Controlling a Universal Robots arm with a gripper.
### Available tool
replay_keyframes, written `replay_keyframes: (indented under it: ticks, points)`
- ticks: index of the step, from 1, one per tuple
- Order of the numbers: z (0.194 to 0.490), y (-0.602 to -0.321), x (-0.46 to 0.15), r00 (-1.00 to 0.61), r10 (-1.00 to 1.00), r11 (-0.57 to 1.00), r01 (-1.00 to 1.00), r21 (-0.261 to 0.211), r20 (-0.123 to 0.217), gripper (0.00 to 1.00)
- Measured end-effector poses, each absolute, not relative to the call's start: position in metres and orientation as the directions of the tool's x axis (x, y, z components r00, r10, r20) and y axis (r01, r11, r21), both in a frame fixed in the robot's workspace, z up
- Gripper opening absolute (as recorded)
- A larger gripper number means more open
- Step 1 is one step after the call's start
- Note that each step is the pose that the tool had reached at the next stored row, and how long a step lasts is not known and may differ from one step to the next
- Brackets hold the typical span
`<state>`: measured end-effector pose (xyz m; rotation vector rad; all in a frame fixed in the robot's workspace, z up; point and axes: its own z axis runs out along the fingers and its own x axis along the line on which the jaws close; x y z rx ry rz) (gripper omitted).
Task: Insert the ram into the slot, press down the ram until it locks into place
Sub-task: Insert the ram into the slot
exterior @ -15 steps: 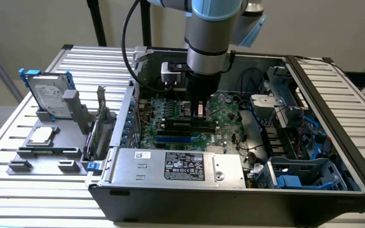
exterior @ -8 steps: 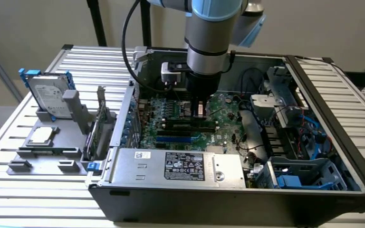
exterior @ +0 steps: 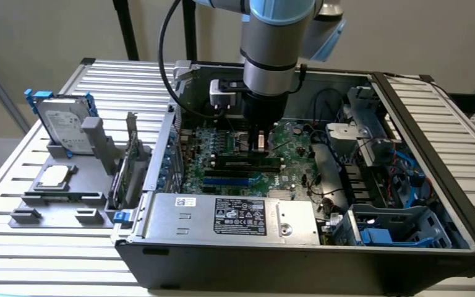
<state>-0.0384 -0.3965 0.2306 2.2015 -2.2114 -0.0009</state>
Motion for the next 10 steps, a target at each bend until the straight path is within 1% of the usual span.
replay_keyframes:
  ticks: [10]
  points:
    - [0.2297, -0.3965, -0.0398, -0.004, -1.0, 0.005, -1.0, 0.014, 0.015, 0.21]
